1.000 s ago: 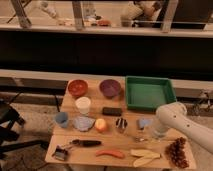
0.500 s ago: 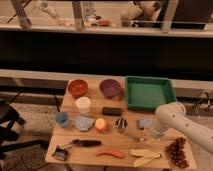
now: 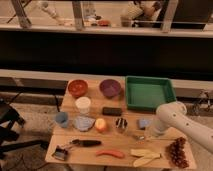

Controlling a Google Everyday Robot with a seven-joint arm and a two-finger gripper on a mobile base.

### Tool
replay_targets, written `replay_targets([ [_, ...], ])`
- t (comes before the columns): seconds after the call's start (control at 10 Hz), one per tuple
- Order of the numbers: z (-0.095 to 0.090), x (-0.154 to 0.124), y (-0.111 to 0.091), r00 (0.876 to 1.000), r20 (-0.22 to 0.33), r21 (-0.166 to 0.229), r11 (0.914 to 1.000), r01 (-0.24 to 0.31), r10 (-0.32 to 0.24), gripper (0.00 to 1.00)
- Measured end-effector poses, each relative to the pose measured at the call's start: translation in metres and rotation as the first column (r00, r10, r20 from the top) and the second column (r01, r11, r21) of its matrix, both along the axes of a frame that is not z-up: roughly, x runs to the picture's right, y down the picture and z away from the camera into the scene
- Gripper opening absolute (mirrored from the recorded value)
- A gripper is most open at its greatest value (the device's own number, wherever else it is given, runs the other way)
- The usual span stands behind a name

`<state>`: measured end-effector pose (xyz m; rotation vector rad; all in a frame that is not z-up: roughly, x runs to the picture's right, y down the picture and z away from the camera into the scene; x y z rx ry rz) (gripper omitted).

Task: Place fork in paper cup

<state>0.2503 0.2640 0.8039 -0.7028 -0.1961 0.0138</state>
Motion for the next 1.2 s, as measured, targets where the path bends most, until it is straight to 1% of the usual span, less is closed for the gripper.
replay_targets([
  [0.2,0.002,0.003,0.0,1.0,-0.002,0.0,1.0,-0.004,0.004,0.31],
  [0.3,0.001,0.004,0.001,1.0,-0.005,-0.005,1.0,0.001,-0.001,0.29],
  [0.5,-0.002,0.007,0.002,1.0,-0.01,-0.007,0.9999,0.009,-0.009,0.12],
  [0.6,-0.006,0.008,-0.001,1.0,-0.012,-0.002,0.9999,0.01,-0.01,0.03],
  [0.7,-0.011,0.009,-0.004,1.0,-0.013,0.004,0.9999,0.01,-0.01,0.0],
  [0.8,-0.016,0.009,-0.007,1.0,-0.013,0.011,0.9999,0.011,-0.011,0.0],
  [1.2,-0.045,0.013,-0.033,1.0,-0.015,0.068,0.9977,0.001,0.0,0.0],
])
